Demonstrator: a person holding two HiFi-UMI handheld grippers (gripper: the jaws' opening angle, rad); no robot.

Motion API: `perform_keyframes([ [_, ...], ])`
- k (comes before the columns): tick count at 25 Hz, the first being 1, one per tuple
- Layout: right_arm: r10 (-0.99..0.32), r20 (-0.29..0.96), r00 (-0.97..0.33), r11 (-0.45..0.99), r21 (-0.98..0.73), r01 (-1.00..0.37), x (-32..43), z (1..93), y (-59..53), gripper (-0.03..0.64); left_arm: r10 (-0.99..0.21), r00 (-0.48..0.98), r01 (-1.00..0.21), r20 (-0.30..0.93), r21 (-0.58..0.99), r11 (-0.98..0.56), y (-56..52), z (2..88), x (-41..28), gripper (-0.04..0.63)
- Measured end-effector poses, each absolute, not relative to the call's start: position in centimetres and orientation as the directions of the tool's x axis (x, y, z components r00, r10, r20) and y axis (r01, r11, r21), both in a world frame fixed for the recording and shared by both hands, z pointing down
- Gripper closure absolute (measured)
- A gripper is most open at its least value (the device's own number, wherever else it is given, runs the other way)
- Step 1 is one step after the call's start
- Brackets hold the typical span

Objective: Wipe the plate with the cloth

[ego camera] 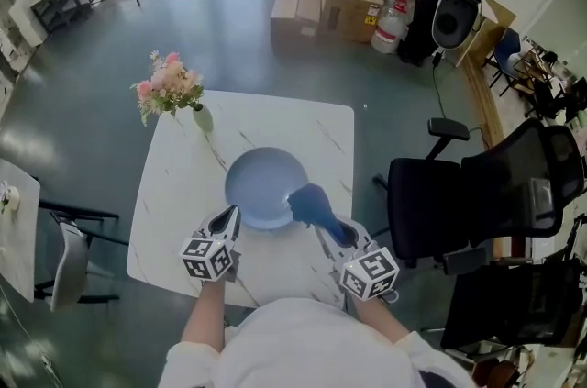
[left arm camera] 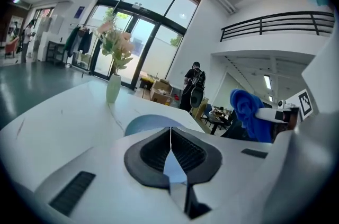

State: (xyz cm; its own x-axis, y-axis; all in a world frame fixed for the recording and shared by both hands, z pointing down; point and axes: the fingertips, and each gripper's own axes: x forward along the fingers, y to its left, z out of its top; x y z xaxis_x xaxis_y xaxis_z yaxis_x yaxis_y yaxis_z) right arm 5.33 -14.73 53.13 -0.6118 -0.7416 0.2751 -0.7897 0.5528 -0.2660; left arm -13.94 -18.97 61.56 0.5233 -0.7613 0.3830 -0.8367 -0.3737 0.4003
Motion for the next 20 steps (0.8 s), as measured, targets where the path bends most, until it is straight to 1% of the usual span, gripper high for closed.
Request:
perform_keyframes([
  [12,-0.716,0.303,-0.629,0.566,-0.274,-0.777,4.5,54.3,-15.1,0.525,-0.715,0.498,-0.846,0.490,0.454,-0.278,-19.6,66.1,-14.5,0.560],
  [20,-0.711,0.318,-0.627,0.563,-0.278,-0.779,4.4,54.9,-15.1,0.525,-0.700,0.483,-0.841,0.527,0.502,-0.202,-19.4,68.1,-15.2,0.560],
])
